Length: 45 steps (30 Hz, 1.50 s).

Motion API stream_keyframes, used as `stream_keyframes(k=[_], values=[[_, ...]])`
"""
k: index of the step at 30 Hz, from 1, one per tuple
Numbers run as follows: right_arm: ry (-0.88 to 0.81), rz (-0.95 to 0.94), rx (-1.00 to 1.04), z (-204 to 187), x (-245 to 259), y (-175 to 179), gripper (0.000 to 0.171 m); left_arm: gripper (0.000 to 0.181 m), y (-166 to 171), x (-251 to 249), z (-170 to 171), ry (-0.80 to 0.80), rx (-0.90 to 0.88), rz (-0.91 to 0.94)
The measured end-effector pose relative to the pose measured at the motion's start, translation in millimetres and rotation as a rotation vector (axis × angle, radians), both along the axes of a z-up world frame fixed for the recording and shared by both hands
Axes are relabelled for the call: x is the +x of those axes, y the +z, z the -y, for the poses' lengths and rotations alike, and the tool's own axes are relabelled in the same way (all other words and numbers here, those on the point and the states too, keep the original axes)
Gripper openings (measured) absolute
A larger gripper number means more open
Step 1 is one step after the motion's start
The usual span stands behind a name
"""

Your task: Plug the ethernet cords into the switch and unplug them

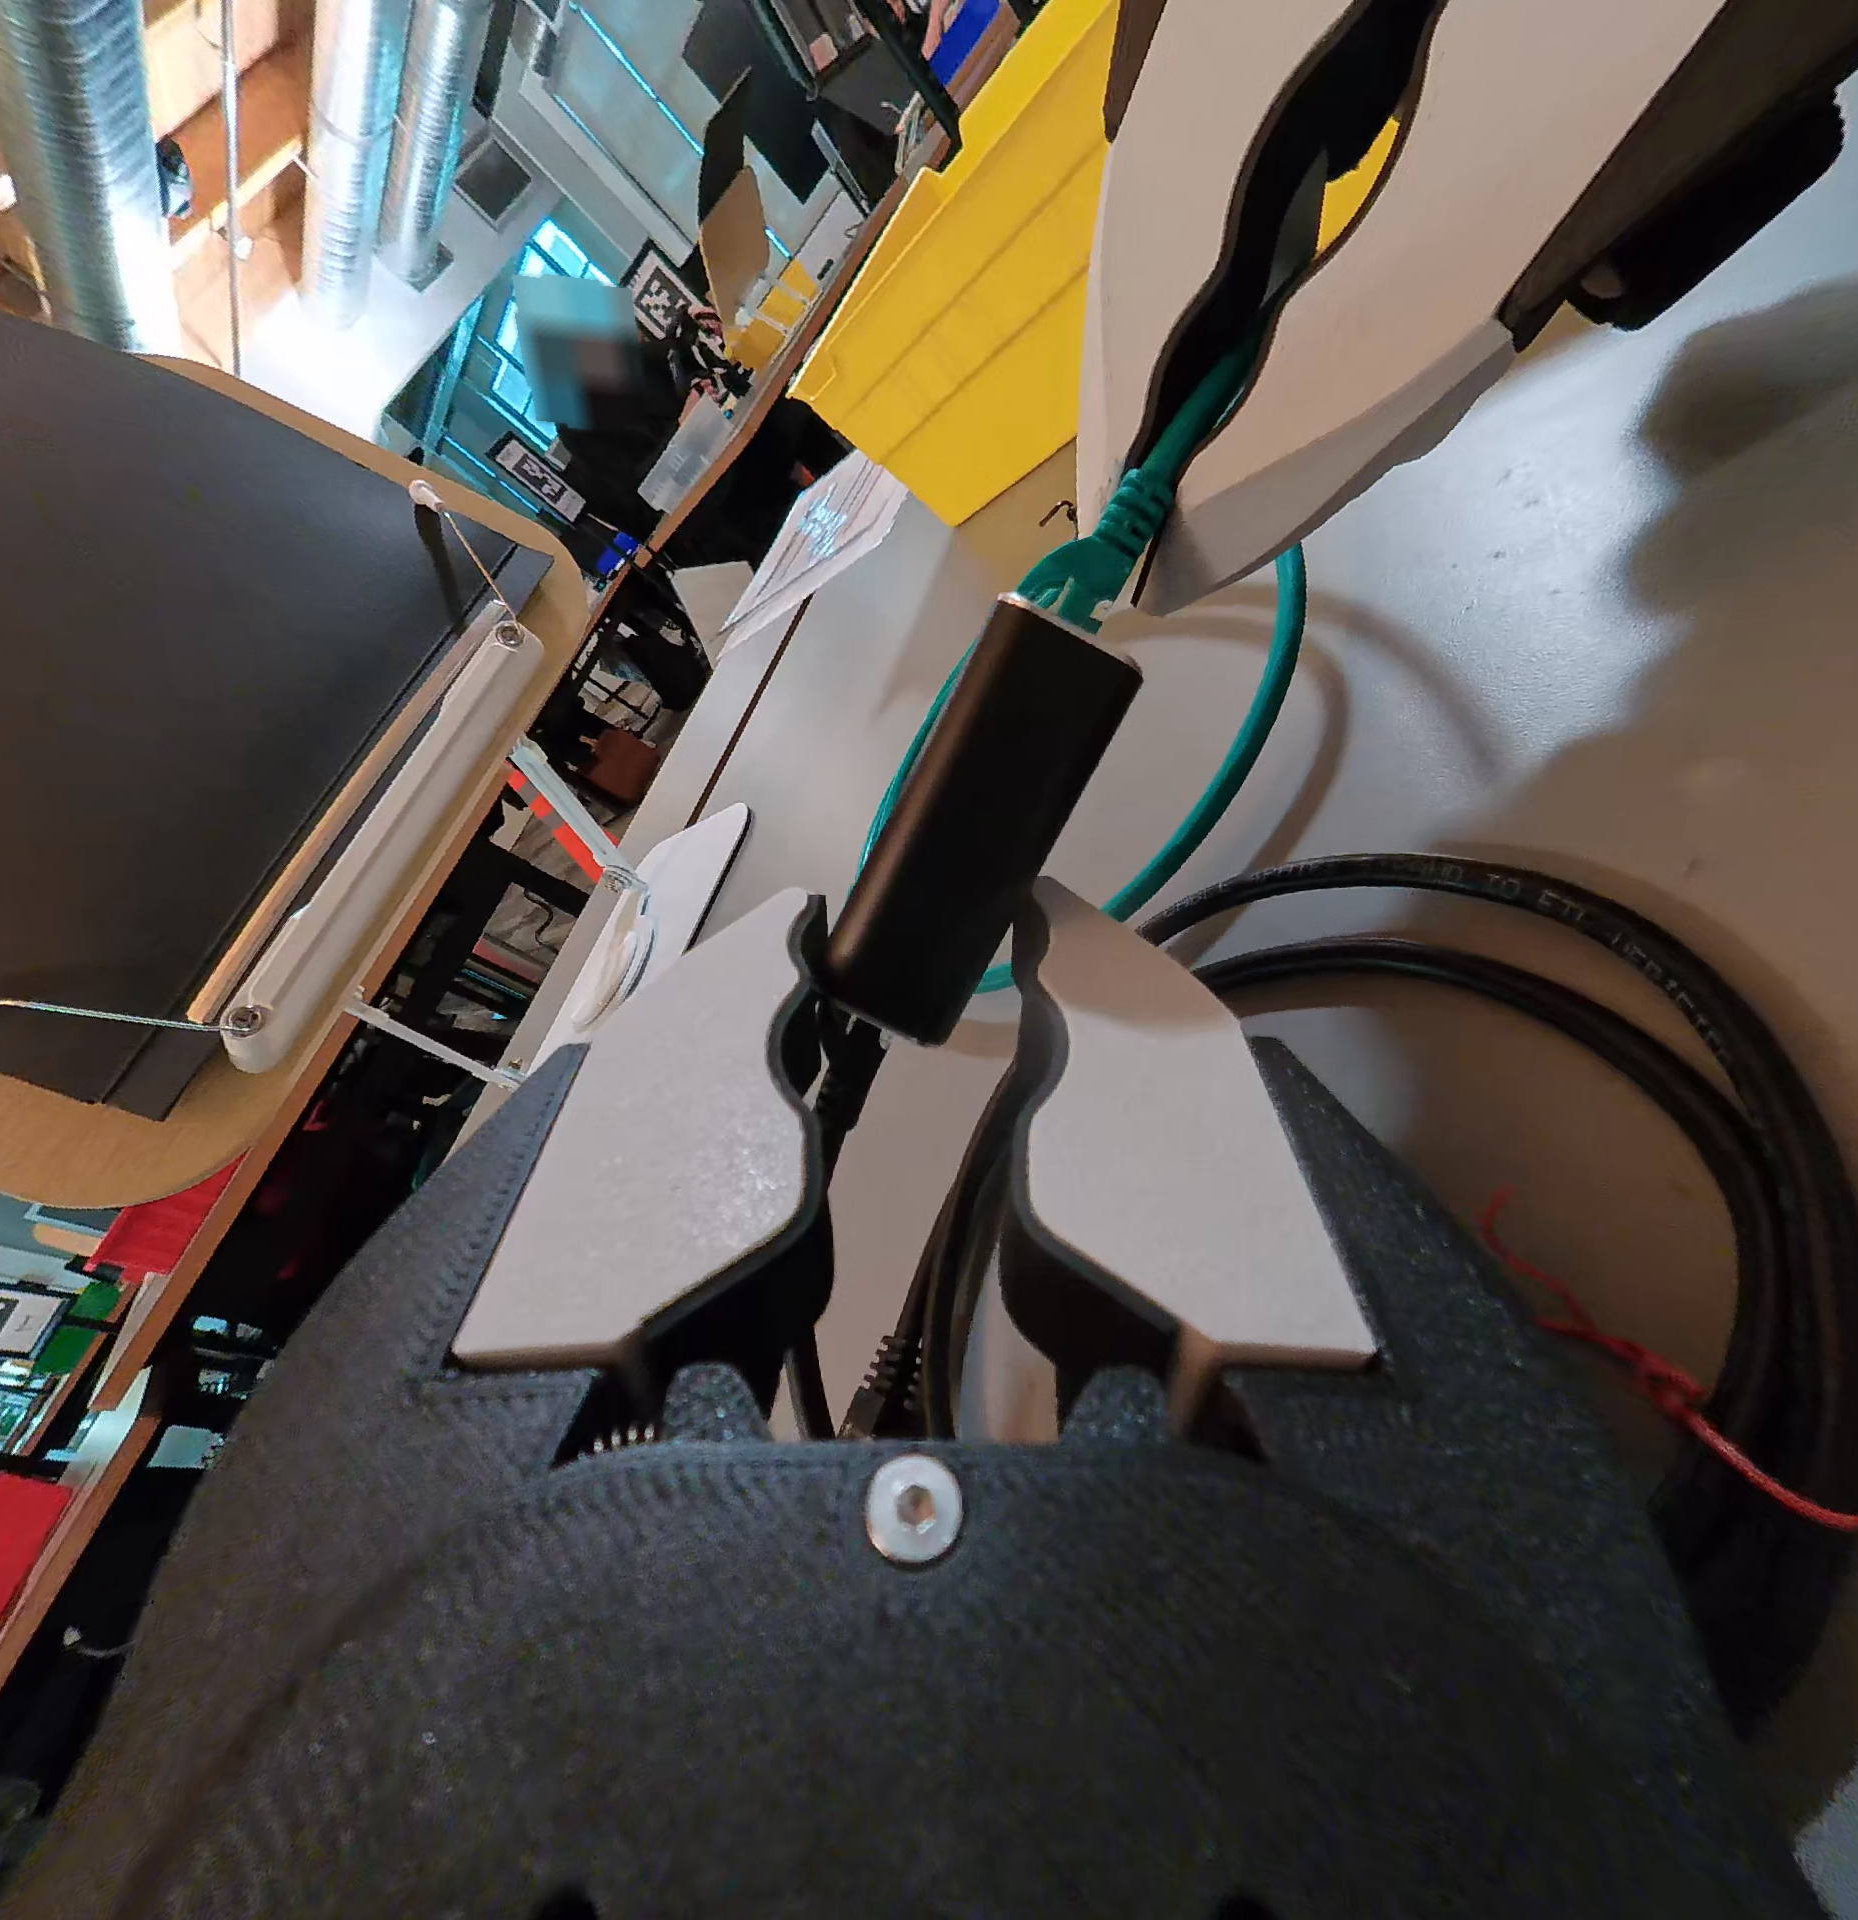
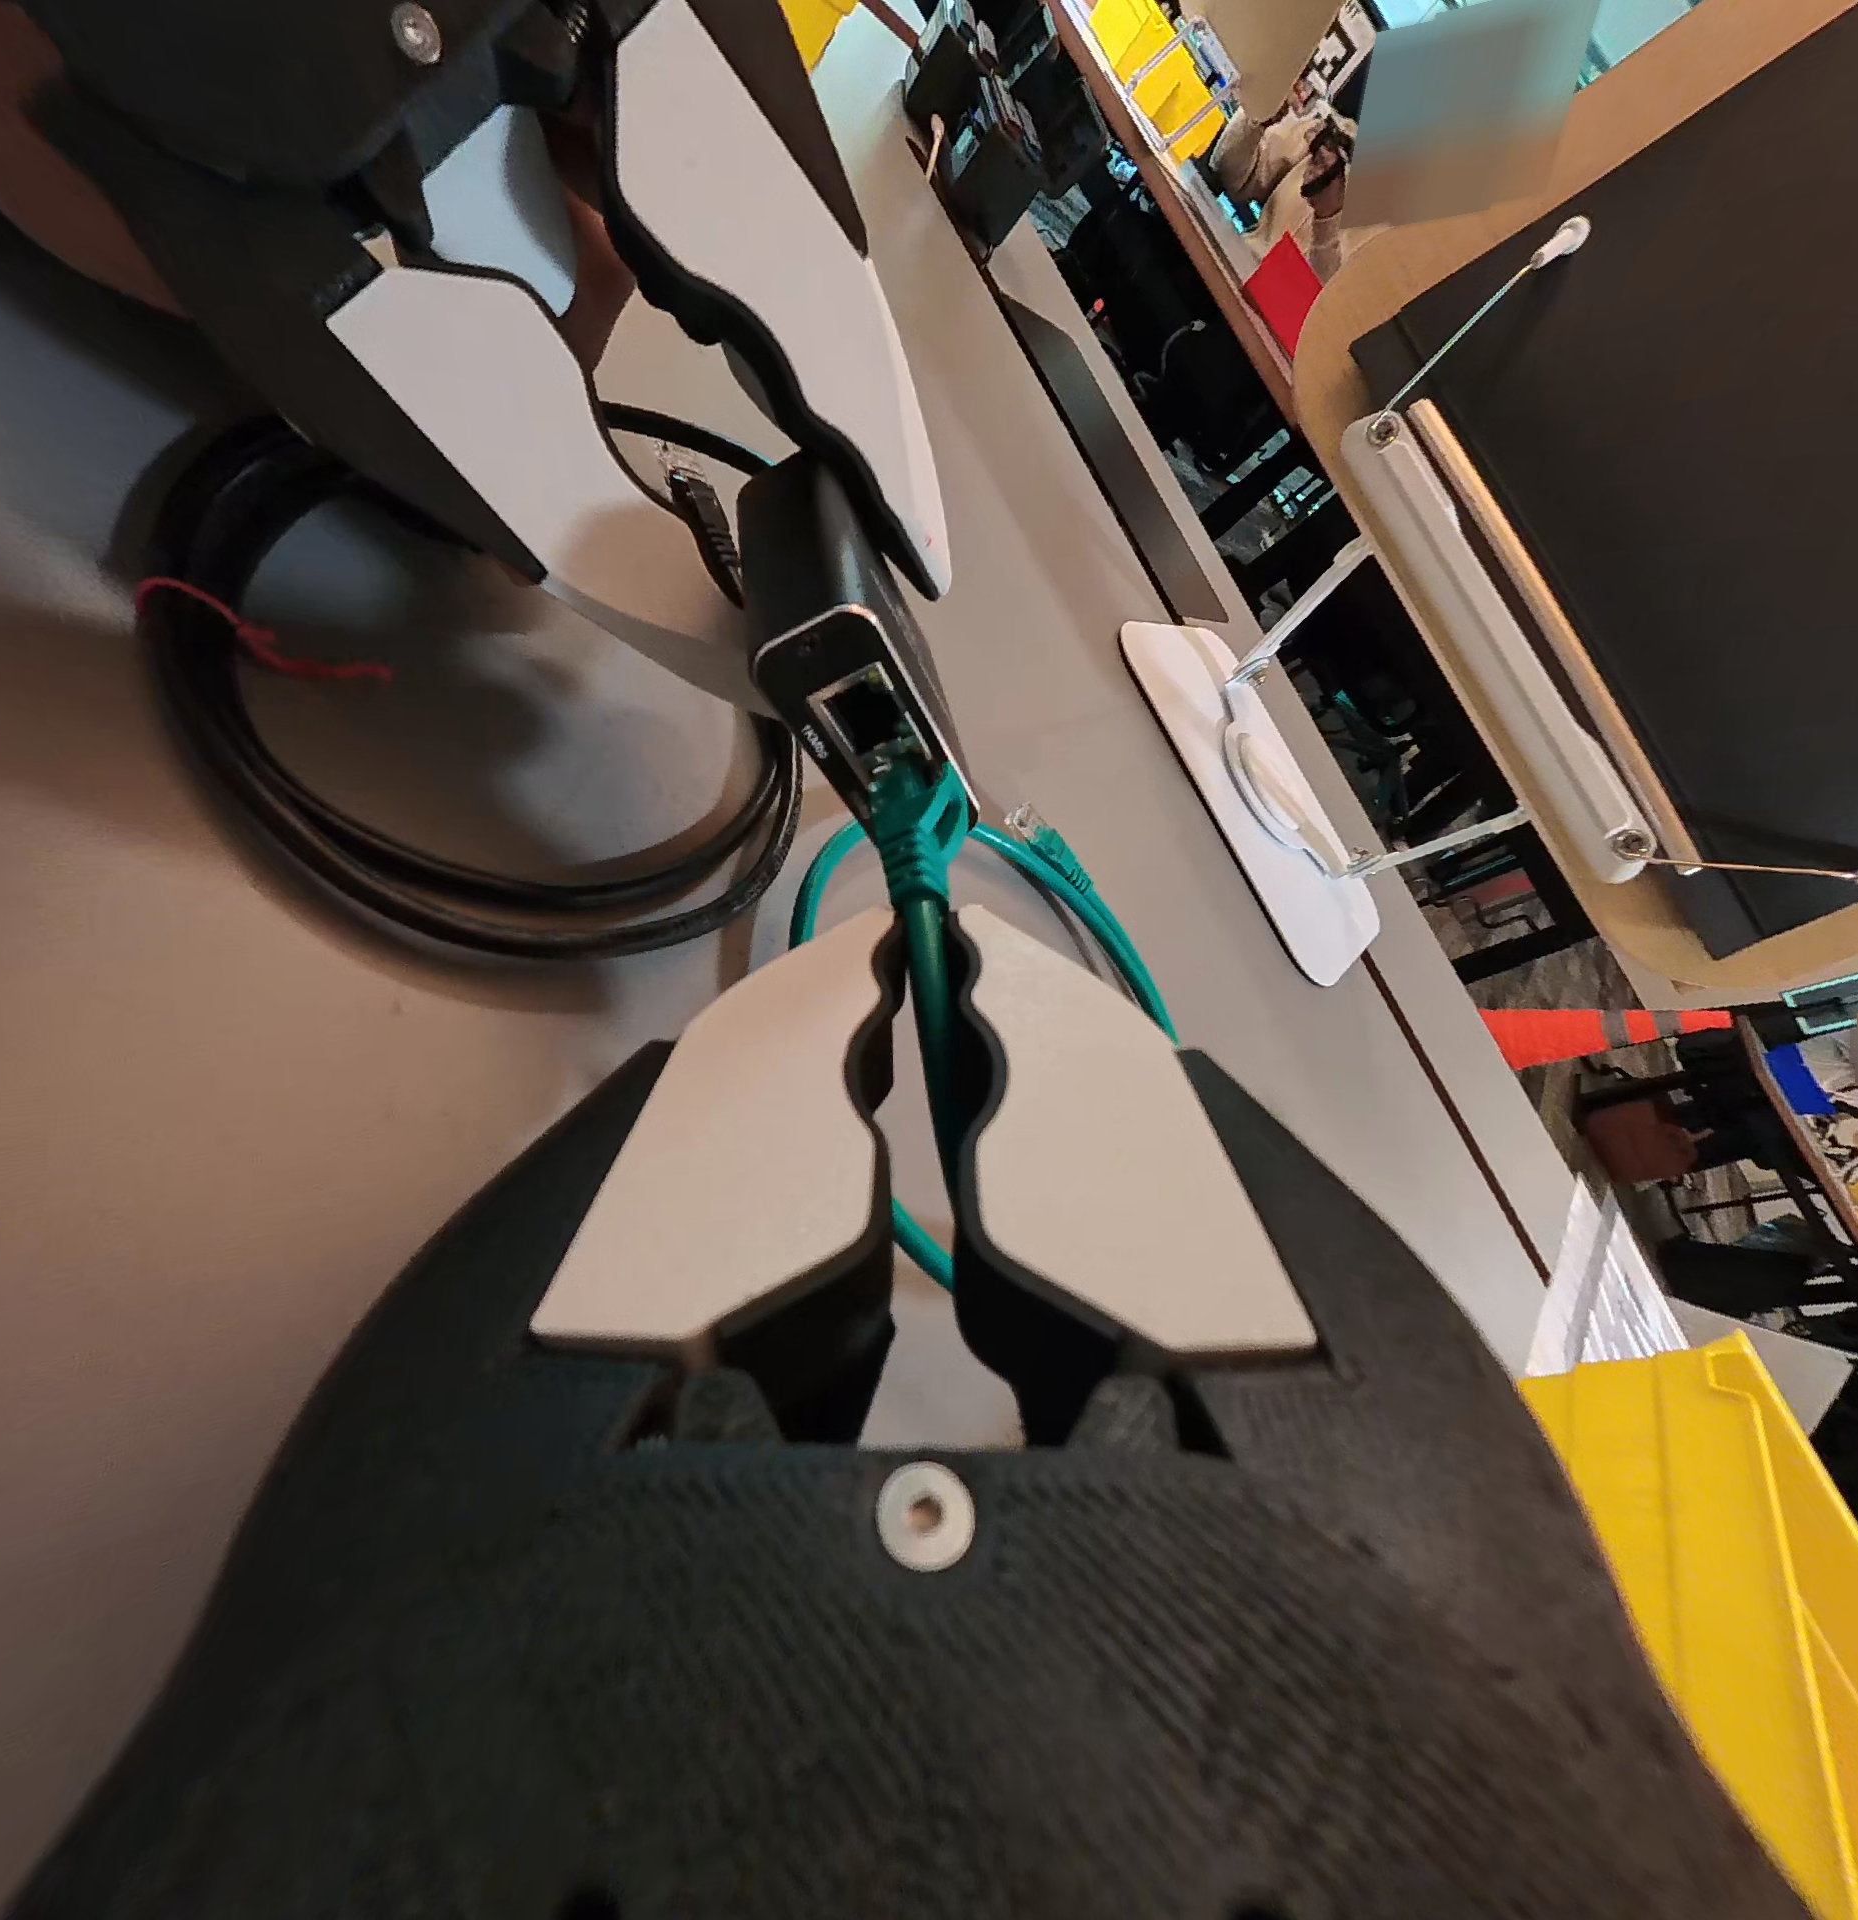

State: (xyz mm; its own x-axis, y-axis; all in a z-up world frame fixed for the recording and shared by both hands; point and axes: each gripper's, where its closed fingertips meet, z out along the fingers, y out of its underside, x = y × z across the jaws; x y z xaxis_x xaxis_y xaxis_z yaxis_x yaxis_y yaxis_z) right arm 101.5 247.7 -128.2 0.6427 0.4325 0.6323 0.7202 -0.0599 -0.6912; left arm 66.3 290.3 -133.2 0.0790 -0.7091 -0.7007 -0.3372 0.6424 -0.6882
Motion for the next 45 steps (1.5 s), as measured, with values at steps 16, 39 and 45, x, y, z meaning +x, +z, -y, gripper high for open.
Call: stream_keyframes(k=[16, 39, 45], values=[[-0.033, -0.195, 0.029, -5, 8, 19, 0.034, 0.034, 3, -3, -10, 0.047, -0.018, 0.018], [0.376, -0.62, 0.103, -40, -80, 161, 0.023, 0.033, -15, 1, -12, 0.073, 0.045, -0.1], [0.634, -0.336, -0.012, -108, -226, 191, 0.034, 0.033, -17, 2, -10, 0.066, 0.052, -0.115]])
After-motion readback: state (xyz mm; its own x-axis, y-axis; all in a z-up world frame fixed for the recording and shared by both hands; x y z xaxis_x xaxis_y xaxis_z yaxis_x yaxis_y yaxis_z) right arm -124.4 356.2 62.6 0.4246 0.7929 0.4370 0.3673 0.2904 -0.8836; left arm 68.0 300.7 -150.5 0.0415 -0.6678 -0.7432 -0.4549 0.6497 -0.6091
